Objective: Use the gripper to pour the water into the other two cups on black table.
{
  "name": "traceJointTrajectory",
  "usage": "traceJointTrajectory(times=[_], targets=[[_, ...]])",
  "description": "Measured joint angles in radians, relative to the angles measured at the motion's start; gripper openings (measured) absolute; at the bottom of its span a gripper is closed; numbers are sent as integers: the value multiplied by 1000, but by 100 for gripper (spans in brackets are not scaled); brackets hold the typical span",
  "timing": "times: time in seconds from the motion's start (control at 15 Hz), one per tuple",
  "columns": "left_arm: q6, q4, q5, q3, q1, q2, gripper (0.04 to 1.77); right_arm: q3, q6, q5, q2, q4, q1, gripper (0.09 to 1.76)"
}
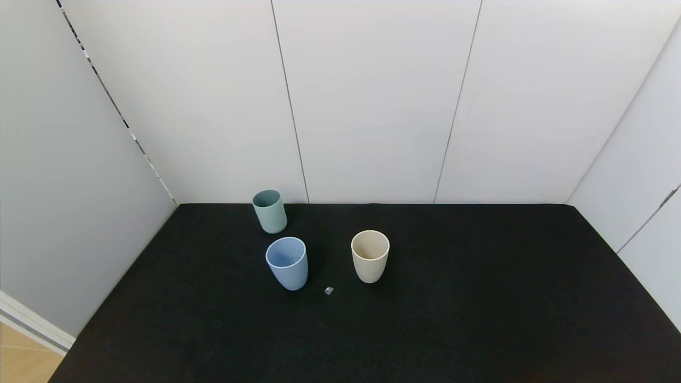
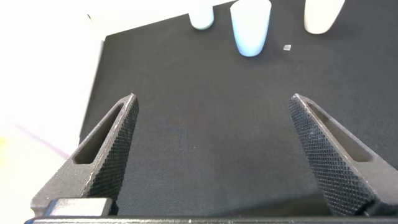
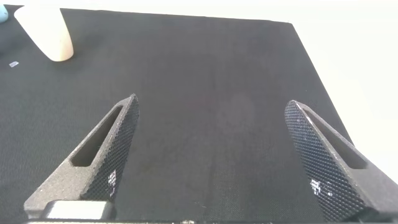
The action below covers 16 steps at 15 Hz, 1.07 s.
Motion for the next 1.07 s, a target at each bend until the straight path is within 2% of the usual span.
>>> traceJointTrajectory(times=[0.27,1.07], targets=[[29,-4,36,17,0,0,172,0,0,0,0,0,0,171],[27,4,36,23,0,0,172,0,0,0,0,0,0,171]])
